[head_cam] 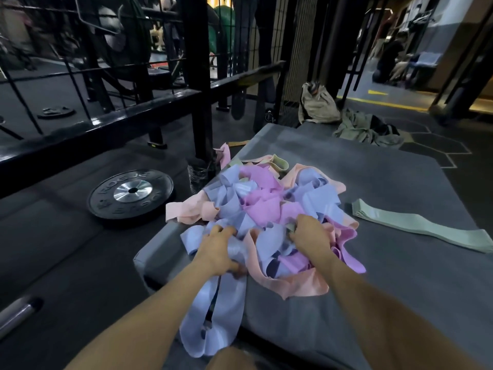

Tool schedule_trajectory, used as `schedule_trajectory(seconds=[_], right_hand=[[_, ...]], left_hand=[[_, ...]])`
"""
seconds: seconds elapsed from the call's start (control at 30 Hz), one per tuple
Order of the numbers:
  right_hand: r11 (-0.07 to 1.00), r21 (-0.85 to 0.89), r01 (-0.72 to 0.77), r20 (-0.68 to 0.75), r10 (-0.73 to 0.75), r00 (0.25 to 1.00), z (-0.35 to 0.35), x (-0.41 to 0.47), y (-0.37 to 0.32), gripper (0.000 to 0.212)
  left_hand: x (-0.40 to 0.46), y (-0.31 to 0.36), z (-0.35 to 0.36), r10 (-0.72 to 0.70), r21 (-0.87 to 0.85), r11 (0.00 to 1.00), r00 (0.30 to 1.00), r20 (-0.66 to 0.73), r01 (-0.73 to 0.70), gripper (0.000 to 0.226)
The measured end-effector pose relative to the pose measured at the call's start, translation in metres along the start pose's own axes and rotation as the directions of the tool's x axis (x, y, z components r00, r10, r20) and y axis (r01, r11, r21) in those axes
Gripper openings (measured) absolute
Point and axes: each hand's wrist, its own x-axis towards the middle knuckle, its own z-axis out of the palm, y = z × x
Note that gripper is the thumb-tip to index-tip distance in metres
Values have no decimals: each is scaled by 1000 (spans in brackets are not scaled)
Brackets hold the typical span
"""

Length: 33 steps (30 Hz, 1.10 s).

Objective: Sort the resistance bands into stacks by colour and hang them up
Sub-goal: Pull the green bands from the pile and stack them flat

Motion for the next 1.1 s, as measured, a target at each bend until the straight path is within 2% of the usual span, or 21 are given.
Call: schedule_trajectory(seconds=[0.1,0.17,0.23,0.33,0.4,0.5,0.63,0.67,0.73,0.8,0.87,0.97,1.1], right_hand=[[1000,-11,-14,-17,14,1000,0,2,0,19],[1000,-9,-10,-39,10,999,-3,5,1,20],[999,43,15,-75,-12,997,-11,9,1,11],[993,67,99,-136,-90,987,-34,21,-2,15],[987,125,104,-215,-75,974,-58,28,-5,16],[961,253,110,-296,-32,955,-96,38,-7,7],[936,331,123,-352,1,936,-138,47,-6,18],[930,346,124,-359,9,933,-142,50,-3,22],[922,372,106,-317,19,948,-145,51,3,28],[944,324,66,-231,11,973,-137,47,10,26],[960,276,44,-155,-1,988,-127,40,17,21],[960,269,77,-135,-41,990,-121,30,22,28],[943,314,108,-101,-79,992,-140,23,20,35]], left_hand=[[3,0,1,3,-138,990,1000,-24,-6,57],[3,4,-1,35,-149,988,995,-94,-49,30],[6,7,-10,54,-182,980,985,-162,-84,12],[20,18,-35,66,-316,939,972,-225,-136,29],[35,33,-55,67,-344,921,945,-321,-182,14],[53,65,-88,42,-462,847,899,-436,-263,18],[74,106,-114,65,-479,778,810,-582,-407,10],[78,113,-114,68,-487,772,815,-575,-408,11],[84,116,-102,83,-415,851,864,-496,-321,10],[87,109,-81,72,-214,965,938,-338,-151,36],[81,98,-67,39,-120,990,971,-234,-69,54],[68,95,-65,89,-105,987,963,-256,-119,55],[46,118,-82,291,-254,899,921,-259,-356,41]])
